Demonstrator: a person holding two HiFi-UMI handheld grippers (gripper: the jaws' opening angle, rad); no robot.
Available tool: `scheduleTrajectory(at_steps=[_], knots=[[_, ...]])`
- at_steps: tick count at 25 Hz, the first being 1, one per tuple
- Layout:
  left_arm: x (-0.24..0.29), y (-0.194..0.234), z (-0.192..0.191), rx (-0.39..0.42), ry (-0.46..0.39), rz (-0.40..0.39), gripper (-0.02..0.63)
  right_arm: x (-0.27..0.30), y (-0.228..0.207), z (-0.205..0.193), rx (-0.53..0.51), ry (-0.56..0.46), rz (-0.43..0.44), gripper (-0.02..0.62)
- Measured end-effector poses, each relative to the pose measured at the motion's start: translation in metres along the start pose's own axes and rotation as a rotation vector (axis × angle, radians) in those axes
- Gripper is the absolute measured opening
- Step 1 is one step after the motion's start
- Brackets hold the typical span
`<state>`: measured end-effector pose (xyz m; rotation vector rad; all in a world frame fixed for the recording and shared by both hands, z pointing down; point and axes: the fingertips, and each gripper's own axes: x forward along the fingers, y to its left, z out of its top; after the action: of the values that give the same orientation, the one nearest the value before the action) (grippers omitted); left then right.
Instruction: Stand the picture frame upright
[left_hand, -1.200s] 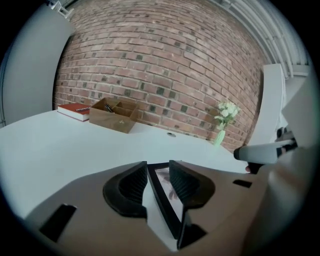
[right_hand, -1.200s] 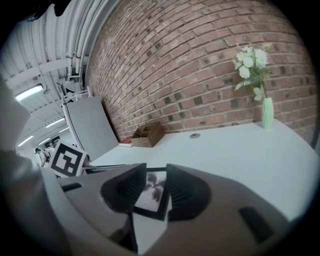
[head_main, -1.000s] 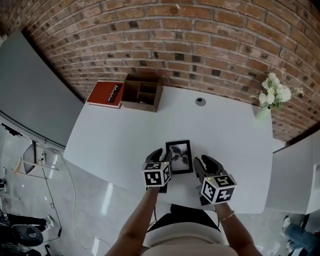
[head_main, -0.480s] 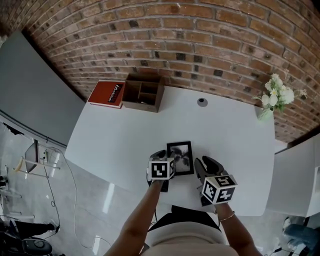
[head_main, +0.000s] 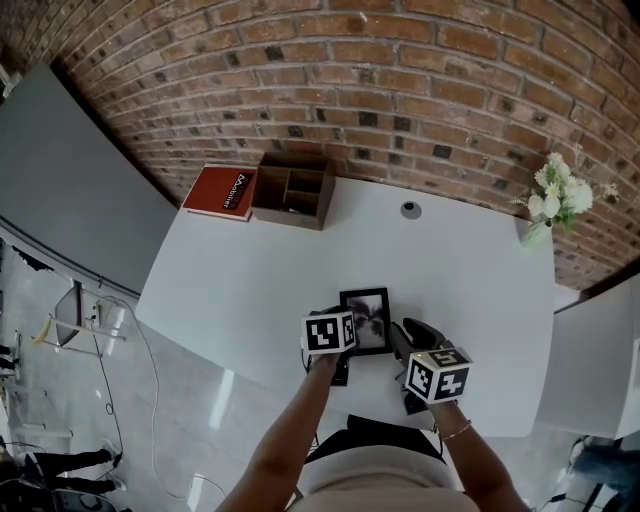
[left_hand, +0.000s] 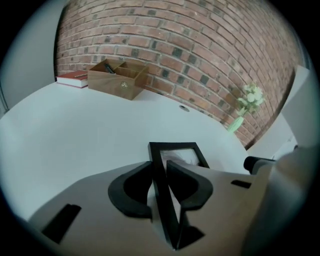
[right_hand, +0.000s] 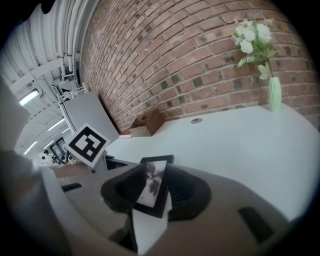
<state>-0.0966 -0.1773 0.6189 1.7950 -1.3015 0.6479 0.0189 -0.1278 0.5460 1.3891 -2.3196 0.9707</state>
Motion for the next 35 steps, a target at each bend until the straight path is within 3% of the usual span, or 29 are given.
scheduleTrajectory(at_steps=[10, 18, 24, 35], knots=[[-0.003, 0.001, 0.0, -0.086, -0.093, 0.002, 0.066, 0.015, -0.004, -0.015, -0.014, 0.079, 0.003, 0.109], [-0.015, -0.002, 0.005, -0.075, -0.195, -0.014, 0.064, 0.021, -0.009, -0.027, -0.017, 0.128, 0.01, 0.111], [-0.027, 0.001, 0.005, -0.067, -0.247, -0.036, 0.064, 0.032, -0.004, -0.035, 0.026, 0.159, 0.05, 0.149], [-0.043, -0.001, 0.008, -0.078, -0.321, -0.123, 0.064, 0.044, 0.006, -0.044, 0.059, 0.21, 0.126, 0.156]])
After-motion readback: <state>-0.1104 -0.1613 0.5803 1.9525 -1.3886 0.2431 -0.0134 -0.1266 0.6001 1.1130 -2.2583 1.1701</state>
